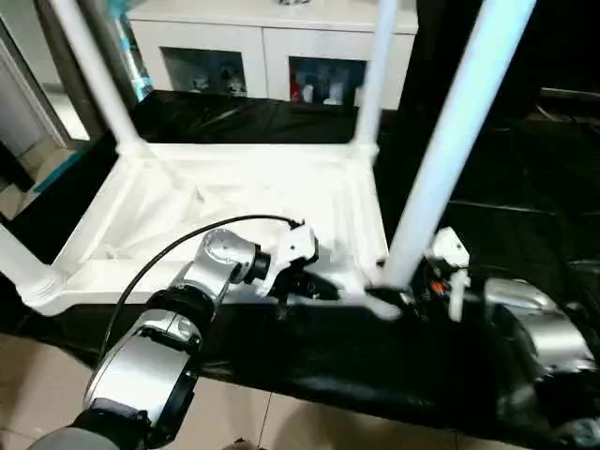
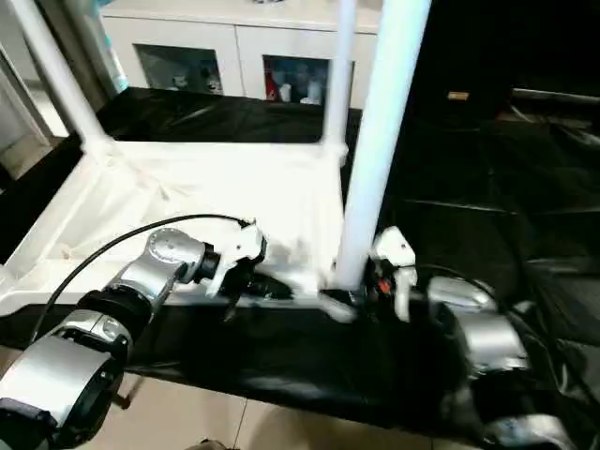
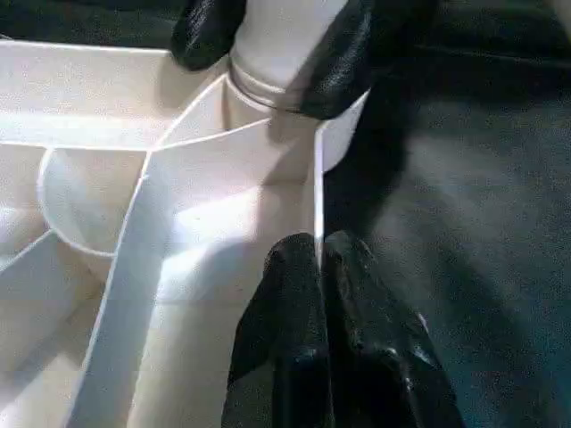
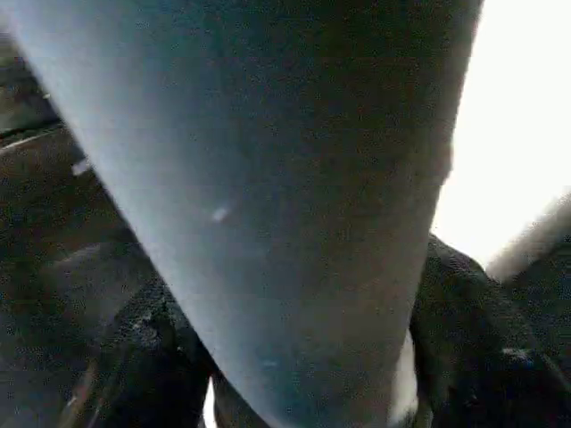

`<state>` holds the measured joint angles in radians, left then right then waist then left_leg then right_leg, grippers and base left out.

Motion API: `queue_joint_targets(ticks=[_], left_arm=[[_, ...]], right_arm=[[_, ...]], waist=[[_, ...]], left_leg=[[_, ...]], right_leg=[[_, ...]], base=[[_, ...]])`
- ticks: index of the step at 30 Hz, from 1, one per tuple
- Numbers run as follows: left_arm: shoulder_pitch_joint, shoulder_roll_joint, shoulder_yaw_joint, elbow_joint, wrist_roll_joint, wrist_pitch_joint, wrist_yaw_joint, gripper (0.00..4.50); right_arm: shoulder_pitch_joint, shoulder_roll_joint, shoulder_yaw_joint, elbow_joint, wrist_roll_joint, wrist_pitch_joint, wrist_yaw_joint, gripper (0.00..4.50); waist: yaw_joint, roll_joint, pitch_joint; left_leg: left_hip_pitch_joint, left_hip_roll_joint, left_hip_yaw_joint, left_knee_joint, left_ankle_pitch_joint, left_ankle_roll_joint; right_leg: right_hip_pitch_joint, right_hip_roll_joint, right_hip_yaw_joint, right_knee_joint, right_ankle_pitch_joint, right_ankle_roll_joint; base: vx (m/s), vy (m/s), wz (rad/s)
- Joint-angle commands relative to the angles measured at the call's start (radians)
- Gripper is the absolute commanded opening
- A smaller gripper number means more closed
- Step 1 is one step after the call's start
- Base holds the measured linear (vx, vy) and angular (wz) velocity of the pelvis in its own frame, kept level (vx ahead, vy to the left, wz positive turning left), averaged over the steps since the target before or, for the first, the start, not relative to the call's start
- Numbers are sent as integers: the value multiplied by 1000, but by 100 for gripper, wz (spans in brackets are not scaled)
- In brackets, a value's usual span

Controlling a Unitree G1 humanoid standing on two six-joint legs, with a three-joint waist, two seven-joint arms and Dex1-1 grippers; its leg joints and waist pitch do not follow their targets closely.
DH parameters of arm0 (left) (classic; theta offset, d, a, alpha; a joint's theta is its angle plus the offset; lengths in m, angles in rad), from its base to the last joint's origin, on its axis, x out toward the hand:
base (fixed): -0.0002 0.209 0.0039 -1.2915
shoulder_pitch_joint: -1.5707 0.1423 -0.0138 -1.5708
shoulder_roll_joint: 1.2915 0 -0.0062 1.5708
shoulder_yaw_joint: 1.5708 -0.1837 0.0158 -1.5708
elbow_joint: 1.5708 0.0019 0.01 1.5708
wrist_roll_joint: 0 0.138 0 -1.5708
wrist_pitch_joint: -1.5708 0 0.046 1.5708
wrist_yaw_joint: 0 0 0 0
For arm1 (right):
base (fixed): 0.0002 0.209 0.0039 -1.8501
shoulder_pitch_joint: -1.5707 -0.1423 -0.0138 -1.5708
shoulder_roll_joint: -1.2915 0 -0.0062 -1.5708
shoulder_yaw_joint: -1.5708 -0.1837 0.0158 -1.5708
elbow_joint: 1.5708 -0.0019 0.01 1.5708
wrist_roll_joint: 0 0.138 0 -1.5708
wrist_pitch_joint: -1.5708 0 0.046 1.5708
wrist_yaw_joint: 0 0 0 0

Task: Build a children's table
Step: Rotate leg to tighten

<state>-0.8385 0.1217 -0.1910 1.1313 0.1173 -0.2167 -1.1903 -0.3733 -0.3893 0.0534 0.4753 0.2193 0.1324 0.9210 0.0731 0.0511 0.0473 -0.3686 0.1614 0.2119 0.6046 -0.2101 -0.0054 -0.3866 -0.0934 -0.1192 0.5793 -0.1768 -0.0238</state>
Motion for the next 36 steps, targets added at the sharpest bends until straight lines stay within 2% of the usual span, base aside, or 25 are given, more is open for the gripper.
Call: queue_joint_targets(ticks=[1, 2, 3, 4, 5, 6, 7, 8, 9, 11, 14, 15, 17, 19, 20, 25, 31, 32, 33, 36], left_arm=[[-44, -69, 22, 16, -2, 7, 146, 0], [-53, -85, 25, 24, 2, 16, 197, 0], [-66, -115, 25, 33, 10, 30, 269, 0], [-69, -121, 25, 34, 11, 33, 282, 0], [-72, -132, 25, 37, 13, 39, 301, 0], [-75, -142, 24, 40, 16, 44, 324, 0], [-79, -155, 24, 44, 18, 49, 349, 0], [-83, -171, 20, 48, 21, 52, 369, 0], [-85, -181, 17, 53, 24, 51, 384, 0], [-88, -192, 13, 60, 27, 46, 388, 0], [-89, -196, 14, 66, 30, 36, 378, 0], [-89, -196, 14, 66, 30, 35, 374, 0], [-77, -174, 8, 54, 25, 15, 303, 0], [-70, -160, 6, 48, 18, 6, 259, 0], [-67, -150, 3, 45, 14, 0, 232, 0], [-51, -104, -12, 32, 9, -29, 117, 0], [-31, -43, -12, 4, -23, -42, -104, 0], [-29, -36, -11, 2, -26, -42, -127, 0], [-29, -28, -12, 3, -25, -44, -143, 0], [-28, -6, -18, 4, -20, -45, -183, 0]], right_arm=[[-9, 51, 9, 88, -91, -4, -199, 256], [-16, 79, -3, 112, -94, 3, -268, 255], [-31, 128, -24, 149, -98, 23, -386, 255], [-34, 138, -28, 157, -100, 26, -411, 255], [-40, 155, -35, 170, -103, 32, -455, 254], [-46, 170, -41, 182, -101, 38, -487, 254], [-54, 189, -44, 197, -108, 35, -522, 254], [-67, 212, -40, 212, -117, 31, -557, 254], [-76, 227, -39, 226, -126, 24, -580, 254], [-86, 249, -30, 236, -136, 2, -585, 254], [-82, 254, -2, 222, -146, -55, -537, 254], [-80, 253, 1, 217, -145, -66, -528, 289], [-70, 228, -19, 187, -93, -81, -442, 317], [-64, 199, -15, 170, -82, -89, -392, 328], [-58, 179, -11, 159, -76, -91, -354, 354], [-17, 77, 7, 83, -33, -71, -137, 360], [43, -50, 9, -46, 42, -20, 112, 360], [48, -67, 14, -59, 47, -16, 138, 360], [53, -84, 19, -70, 51, -13, 164, 360], [78, -132, 43, -105, 49, -8, 234, 360]], waist=[[-6, -25, -59], [-15, -26, -59], [-21, -26, -58], [-24, -24, -57], [-29, -16, -59], [-30, -21, -59], [-29, -21, -60], [-28, -10, -61], [-31, -16, -60], [-32, -16, -60], [-32, -14, -62], [-33, -14, -62], [-31, -16, -63], [-29, -17, -65], [-26, -16, -65], [-14, -16, -66], [-5, -18, -64], [-5, -17, -62], [-4, -12, -62], [4, -14, -62]], left_leg=[[15, 87, -43, -74, -160, 70], [19, 85, -47, -77, -185, 44], [18, 87, -48, -79, -182, 40], [18, 88, -49, -81, -185, 38], [19, 88, -50, -82, -188, 29], [21, 86, -47, -80, -192, 36], [18, 83, -46, -78, -181, 47], [17, 82, -46, -77, -178, 50], [16, 81, -46, -78, -180, 52], [15, 81, -47, -79, -187, 51], [15, 84, -47, -78, -181, 60], [16, 83, -47, -78, -177, 59], [15, 83, -45, -77, -177, 75], [13, 84, -45, -74, -162, 94], [10, 84, -45, -73, -146, 107], [7, 87, -41, -68, -124, 148], [8, 91, -43, -70, -145, 150], [8, 92, -43, -71, -152, 147], [10, 92, -42, -72, -167, 135], [11, 94, -44, -73, -166, 123]], right_leg=[[37, -95, 66, -72, -263, -215], [40, -98, 66, -81, -324, -199], [39, -97, 69, -80, -317, -197], [38, -96, 68, -81, -316, -198], [40, -94, 68, -81, -299, -197], [38, -94, 70, -81, -276, -203], [42, -96, 71, -78, -259, -209], [42, -97, 70, -77, -253, -211], [42, -95, 69, -80, -258, -206], [44, -96, 69, -81, -270, -203], [43, -95, 69, -77, -239, -204], [43, -93, 69, -75, -229, -206], [47, -96, 70, -73, -210, -217], [50, -97, 70, -69, -180, -225], [52, -96, 69, -65, -156, -232], [53, -93, 65, -58, -115, -242], [54, -95, 65, -62, -153, -243], [51, -95, 66, -63, -167, -242], [49, -94, 65, -67, -182, -240], [51, -96, 67, -65, -183, -236]], base=[[0, 0, 0], [0, 0, 0], [0, 0, 0], [0, 0, 0], [0, 0, 0], [0, 0, 0], [0, 0, 0], [0, 0, 0], [0, 0, 0], [0, 0, 0], [0, 0, 0], [0, 0, 0], [0, 0, 0], [0, 0, 0], [0, 0, 0], [0, 0, 0], [0, 0, 0], [0, 0, 0], [0, 0, 0], [0, 0, 0]])
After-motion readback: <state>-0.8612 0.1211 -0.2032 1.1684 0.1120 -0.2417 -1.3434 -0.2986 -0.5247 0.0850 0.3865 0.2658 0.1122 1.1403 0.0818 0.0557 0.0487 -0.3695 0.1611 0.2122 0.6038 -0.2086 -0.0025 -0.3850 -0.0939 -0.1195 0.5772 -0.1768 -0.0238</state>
